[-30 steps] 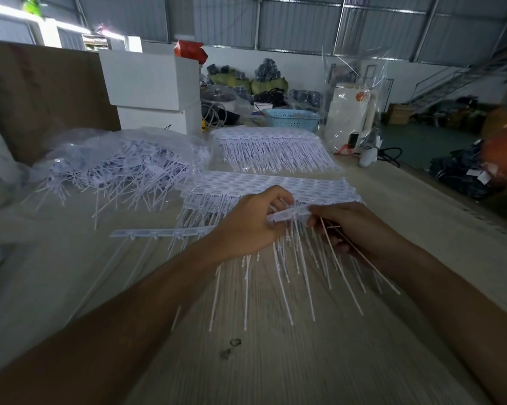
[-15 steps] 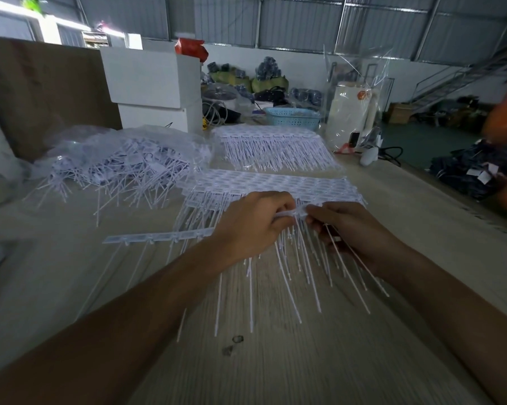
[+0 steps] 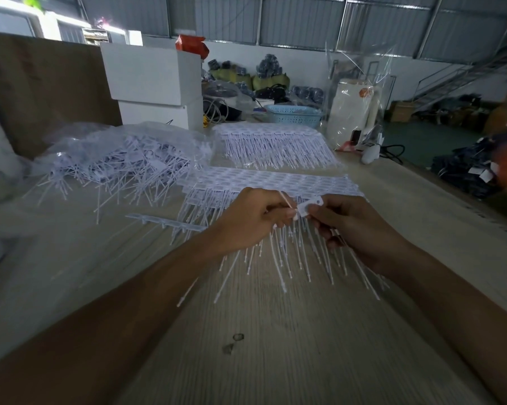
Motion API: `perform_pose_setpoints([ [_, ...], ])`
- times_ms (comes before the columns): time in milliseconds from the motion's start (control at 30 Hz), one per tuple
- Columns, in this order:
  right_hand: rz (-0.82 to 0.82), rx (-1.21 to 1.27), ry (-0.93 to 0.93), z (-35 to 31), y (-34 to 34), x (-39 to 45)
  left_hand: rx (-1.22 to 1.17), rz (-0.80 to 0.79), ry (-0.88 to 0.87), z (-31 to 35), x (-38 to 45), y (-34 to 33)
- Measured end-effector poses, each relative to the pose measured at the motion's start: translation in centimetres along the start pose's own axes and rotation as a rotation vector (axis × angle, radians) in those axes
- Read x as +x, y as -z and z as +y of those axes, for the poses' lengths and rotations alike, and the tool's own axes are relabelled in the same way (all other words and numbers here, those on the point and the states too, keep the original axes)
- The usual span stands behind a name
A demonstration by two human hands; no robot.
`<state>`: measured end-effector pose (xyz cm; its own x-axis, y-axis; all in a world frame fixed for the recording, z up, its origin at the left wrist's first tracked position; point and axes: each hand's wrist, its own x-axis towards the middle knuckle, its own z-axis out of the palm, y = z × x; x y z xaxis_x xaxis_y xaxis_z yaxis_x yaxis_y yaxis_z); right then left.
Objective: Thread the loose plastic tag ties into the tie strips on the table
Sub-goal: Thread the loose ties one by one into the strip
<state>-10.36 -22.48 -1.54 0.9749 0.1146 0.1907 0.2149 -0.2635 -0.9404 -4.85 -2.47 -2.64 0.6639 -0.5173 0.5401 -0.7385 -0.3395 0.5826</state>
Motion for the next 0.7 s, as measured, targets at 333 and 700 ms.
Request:
perform_pose_setpoints([
  [333,0.034,0.05,-0.044,-0.34,0.31,0.15,0.019,0.069,-0.024,0.06,-0.31,-0.01],
  [700,-0.048,0.026,-0.053,-0.61,0.7,-0.14,0.041,0.068,-0.011,-0.49,-0.24,-0.11],
])
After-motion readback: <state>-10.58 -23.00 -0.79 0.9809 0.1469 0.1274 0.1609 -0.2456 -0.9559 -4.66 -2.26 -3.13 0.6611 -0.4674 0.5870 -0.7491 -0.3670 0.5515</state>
